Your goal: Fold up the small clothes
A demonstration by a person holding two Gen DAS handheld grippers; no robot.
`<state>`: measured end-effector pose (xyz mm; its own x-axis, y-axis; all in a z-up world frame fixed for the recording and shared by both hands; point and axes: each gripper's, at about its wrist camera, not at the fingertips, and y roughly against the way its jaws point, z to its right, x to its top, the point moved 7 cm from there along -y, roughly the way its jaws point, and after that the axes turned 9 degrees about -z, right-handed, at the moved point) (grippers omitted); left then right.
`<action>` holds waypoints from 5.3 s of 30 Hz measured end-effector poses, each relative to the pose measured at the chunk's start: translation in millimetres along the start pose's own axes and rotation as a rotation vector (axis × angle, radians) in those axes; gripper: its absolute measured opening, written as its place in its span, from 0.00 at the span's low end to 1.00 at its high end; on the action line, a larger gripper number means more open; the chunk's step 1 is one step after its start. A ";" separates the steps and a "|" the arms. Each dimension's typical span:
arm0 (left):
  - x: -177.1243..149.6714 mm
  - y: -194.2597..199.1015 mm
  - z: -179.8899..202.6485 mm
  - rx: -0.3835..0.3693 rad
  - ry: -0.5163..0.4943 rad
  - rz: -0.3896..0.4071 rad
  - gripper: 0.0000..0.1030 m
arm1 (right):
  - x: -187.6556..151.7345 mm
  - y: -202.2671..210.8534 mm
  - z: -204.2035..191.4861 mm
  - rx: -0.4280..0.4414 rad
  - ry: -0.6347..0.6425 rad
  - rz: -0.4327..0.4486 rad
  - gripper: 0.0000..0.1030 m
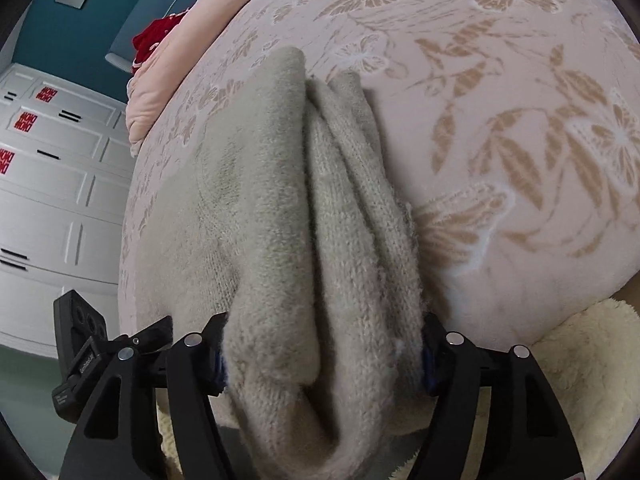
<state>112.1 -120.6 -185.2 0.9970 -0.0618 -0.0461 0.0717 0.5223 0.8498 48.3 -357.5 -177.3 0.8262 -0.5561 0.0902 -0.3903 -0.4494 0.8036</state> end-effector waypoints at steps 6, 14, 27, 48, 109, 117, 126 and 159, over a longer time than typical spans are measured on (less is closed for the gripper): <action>0.8 23.1 45.8 0.082 -0.173 0.014 0.50 | 1.6 32.4 -29.2 0.035 0.067 0.100 0.34; -7.0 108.4 104.2 0.115 -0.346 0.174 0.47 | -1.1 119.1 -89.2 0.082 0.181 0.276 0.32; -29.5 225.7 172.5 0.085 -0.530 0.432 0.47 | -17.8 222.1 -166.9 0.114 0.358 0.542 0.32; -20.7 373.9 136.5 0.076 -0.562 0.740 0.47 | -41.9 240.3 -314.3 0.188 0.623 0.664 0.32; 111.0 179.0 -132.2 0.026 -0.060 0.338 0.47 | 32.4 -98.2 -239.3 -0.070 0.432 0.055 0.42; 78.4 188.9 -142.8 0.236 -0.087 0.409 0.52 | 7.5 -36.7 -234.0 -0.135 0.449 0.193 0.26; 55.6 143.4 -149.2 0.350 -0.096 0.311 0.56 | -26.3 -97.7 -212.0 -0.251 0.504 0.003 0.00; 48.3 149.4 -138.7 0.445 -0.104 0.310 0.75 | 10.5 -76.1 -233.8 -0.046 0.407 0.077 0.27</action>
<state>174.9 72.3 -133.3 0.9599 -0.0577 0.2744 -0.2661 0.1203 0.9564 181.7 -165.7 -100.0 0.8920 -0.2609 0.3692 -0.4466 -0.3808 0.8097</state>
